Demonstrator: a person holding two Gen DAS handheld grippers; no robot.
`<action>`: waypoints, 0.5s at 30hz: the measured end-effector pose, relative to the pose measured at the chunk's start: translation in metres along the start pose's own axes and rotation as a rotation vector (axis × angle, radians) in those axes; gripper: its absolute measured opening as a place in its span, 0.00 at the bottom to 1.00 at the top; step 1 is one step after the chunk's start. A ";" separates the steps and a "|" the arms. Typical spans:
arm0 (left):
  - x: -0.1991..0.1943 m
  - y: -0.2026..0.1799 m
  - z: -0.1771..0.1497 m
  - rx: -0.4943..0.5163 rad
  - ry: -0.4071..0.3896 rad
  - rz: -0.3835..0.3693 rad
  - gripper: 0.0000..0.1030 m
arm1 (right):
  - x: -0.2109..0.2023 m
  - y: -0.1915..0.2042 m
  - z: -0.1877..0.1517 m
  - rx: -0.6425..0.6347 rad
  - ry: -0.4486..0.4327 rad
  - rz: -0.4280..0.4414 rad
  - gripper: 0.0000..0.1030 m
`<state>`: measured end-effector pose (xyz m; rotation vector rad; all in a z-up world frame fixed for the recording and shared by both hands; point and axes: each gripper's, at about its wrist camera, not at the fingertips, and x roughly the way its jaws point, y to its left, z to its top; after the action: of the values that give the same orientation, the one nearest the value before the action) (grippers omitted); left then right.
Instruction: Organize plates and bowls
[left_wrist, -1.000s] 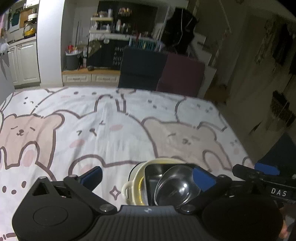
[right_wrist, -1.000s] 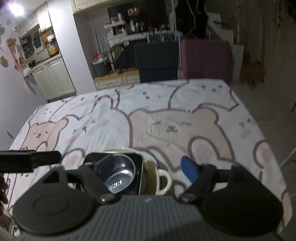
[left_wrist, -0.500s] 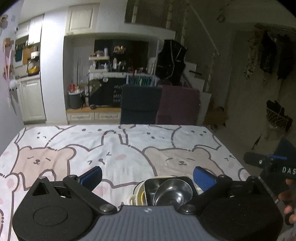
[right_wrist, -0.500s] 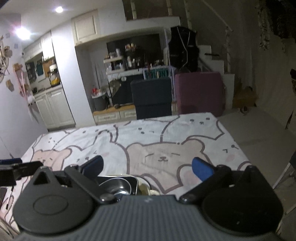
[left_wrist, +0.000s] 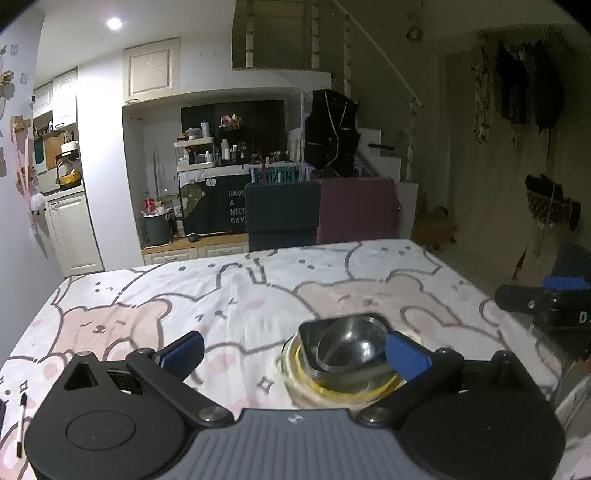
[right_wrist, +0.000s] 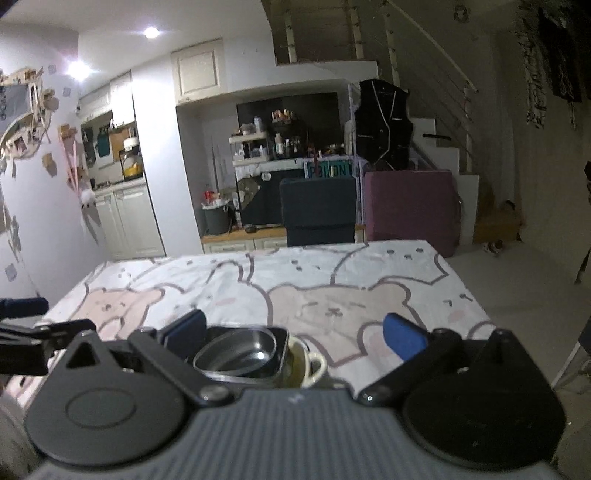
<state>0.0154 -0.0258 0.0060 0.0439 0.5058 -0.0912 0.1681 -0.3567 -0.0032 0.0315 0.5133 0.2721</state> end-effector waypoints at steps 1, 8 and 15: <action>-0.002 0.000 -0.004 0.002 0.004 0.007 1.00 | -0.001 0.001 -0.003 -0.007 0.005 -0.002 1.00; -0.015 0.002 -0.025 -0.011 0.020 -0.013 1.00 | -0.011 0.008 -0.019 -0.050 0.032 0.009 1.00; -0.020 -0.001 -0.037 0.012 0.031 0.008 1.00 | -0.020 0.008 -0.030 -0.059 0.049 0.011 1.00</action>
<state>-0.0194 -0.0227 -0.0165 0.0591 0.5358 -0.0858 0.1347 -0.3550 -0.0188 -0.0298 0.5534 0.2995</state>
